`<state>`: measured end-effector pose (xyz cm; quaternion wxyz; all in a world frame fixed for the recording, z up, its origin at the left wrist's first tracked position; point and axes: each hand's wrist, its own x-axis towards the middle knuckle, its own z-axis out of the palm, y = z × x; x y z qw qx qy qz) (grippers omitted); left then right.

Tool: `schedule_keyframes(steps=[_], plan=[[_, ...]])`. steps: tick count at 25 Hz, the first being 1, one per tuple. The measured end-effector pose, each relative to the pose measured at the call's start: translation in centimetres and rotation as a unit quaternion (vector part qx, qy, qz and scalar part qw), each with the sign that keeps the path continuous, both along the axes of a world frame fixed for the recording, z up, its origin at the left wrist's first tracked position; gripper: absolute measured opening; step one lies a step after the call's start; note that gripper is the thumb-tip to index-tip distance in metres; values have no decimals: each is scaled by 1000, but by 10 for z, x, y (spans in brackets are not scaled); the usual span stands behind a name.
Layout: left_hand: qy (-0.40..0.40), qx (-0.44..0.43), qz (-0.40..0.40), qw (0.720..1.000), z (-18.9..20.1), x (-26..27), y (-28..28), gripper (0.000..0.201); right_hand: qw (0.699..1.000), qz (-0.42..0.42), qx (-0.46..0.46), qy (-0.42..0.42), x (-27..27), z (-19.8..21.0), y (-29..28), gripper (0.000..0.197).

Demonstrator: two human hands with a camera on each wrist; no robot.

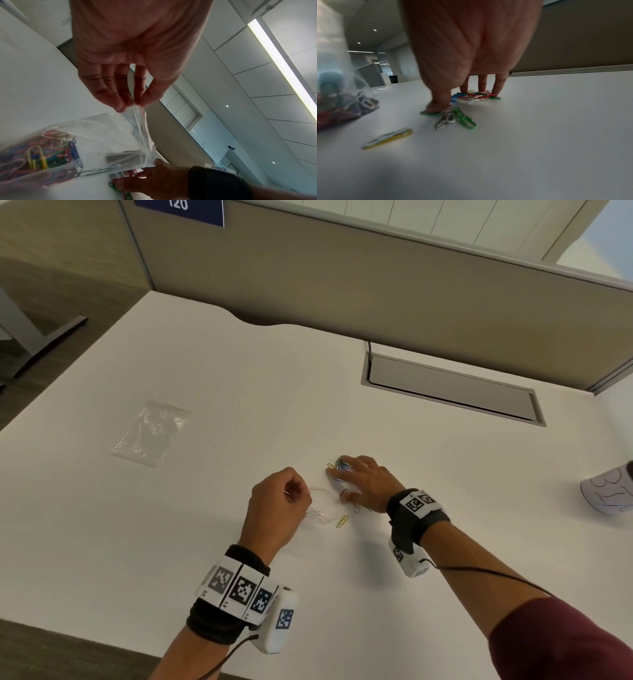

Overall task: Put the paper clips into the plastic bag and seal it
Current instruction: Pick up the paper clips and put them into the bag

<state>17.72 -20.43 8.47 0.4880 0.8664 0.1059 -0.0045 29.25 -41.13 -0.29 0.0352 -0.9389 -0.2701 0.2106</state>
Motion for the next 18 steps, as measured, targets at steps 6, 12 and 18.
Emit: schedule_keyframes(steps=[6,12,18], plan=[[1,-27,39,999,-1,5,7,9,988,-48,119,-88,-18,-11,-1,21],[-12,-26,47,998,-1,11,9,5,986,-43,108,-120,-21,-12,3,14],[-27,22,-11,999,-5,9,12,22,934,-254,244,-54,-25,9,-3,16]])
